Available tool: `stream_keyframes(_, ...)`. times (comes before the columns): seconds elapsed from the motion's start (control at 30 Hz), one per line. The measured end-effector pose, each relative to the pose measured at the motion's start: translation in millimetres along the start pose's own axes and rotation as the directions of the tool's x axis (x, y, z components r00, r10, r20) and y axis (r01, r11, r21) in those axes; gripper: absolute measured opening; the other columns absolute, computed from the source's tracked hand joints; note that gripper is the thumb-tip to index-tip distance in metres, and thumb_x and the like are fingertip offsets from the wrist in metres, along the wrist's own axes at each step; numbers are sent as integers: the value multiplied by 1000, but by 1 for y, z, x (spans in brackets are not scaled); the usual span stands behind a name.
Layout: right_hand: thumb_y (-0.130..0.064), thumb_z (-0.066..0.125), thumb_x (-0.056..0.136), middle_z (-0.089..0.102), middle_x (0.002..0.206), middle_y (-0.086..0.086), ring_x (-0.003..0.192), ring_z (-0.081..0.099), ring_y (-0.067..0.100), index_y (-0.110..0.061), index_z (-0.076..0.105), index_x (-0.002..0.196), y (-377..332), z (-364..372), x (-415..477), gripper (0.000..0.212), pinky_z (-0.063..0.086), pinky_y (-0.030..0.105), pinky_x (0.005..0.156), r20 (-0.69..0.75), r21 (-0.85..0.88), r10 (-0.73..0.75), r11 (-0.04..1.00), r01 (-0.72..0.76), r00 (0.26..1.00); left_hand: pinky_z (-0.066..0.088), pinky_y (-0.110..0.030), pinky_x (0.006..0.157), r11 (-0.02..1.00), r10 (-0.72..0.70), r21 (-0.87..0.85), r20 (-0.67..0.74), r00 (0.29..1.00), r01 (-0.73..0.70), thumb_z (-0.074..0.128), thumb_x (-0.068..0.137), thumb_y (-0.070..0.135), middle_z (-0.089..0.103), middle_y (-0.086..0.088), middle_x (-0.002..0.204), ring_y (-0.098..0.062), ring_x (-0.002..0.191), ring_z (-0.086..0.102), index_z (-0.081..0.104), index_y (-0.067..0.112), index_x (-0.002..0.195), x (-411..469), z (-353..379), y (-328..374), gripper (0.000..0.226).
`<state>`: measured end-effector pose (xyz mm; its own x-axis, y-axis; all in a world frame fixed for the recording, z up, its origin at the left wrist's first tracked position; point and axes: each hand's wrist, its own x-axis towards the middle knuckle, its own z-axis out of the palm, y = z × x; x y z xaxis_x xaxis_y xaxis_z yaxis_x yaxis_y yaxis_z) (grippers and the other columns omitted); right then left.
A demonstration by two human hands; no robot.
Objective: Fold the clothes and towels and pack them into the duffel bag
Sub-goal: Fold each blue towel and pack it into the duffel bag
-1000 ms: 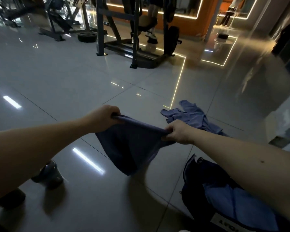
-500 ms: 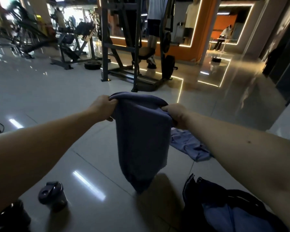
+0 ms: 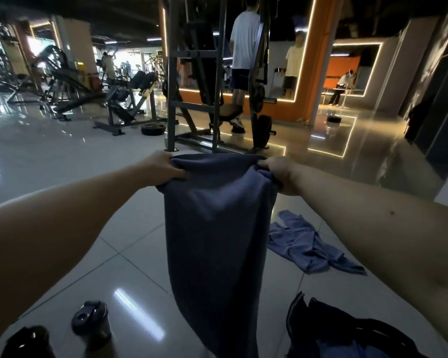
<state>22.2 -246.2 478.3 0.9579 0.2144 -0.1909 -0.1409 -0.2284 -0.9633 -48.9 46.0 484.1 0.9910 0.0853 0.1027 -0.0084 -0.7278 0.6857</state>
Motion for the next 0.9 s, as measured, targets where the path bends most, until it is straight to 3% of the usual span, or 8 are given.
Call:
stream_keyframes(0.13,-25,57,101,67,103,4,95,65,20,-16,63,106,19,8,20,12,54,35,78,-95,-213,-58,976,37,994,52,-32,56,988,-150,31,43,988,149,69,85,56,68,-11,89,-27,77,67,63,10,99,11,18,-24,48)
stream_keyframes(0.23,-26,61,99,63,99,2,95,60,18,-19,62,98,17,11,33,7,49,35,96,-147,-309,-119,949,69,982,49,-32,52,982,-187,-28,-13,982,187,50,100,38,63,-17,87,-29,69,62,58,3,100,24,23,-28,36)
stream_keyframes(0.33,-28,65,96,64,115,7,108,60,23,-16,65,108,0,16,44,17,48,38,102,-228,-253,-178,960,118,957,44,-24,56,994,-82,-82,-210,974,67,42,103,20,53,-7,80,-21,72,54,52,11,85,41,17,-14,22)
stream_keyframes(0.4,-28,64,97,62,117,6,108,58,23,-17,62,109,-15,18,46,16,46,37,100,-288,-204,-207,967,152,935,38,-21,55,994,-17,-109,-278,961,-14,41,104,15,48,-1,76,-16,70,48,46,17,79,50,8,0,26)
stream_keyframes(0.53,-29,64,97,60,94,-4,101,58,18,-23,57,89,-36,13,45,13,47,31,87,-357,-161,-299,953,257,885,34,-29,58,999,18,-28,-390,921,-32,45,101,26,50,1,83,-13,71,47,49,14,100,65,-9,8,12)
stream_keyframes(0.6,-30,65,96,62,97,-4,102,60,19,-23,58,88,-35,10,41,13,48,30,84,-364,-163,-327,944,286,872,34,-30,58,999,48,32,-415,909,-38,46,99,27,48,1,80,-14,70,45,48,13,100,64,-11,7,14)
stream_keyframes(0.77,-32,70,93,66,108,4,103,64,23,-23,61,93,-12,4,31,12,57,34,84,-221,-129,-270,961,246,937,32,-27,55,994,102,-4,-307,946,-109,50,98,22,45,1,76,-12,65,42,46,19,82,42,4,-4,17)
stream_keyframes(0.9,-22,64,96,65,102,9,93,62,21,-12,62,105,17,-2,14,14,52,33,83,31,-126,-44,991,48,999,32,-30,56,999,52,-5,-153,987,-53,53,97,23,47,-3,72,-16,66,43,51,15,75,21,21,-23,24)
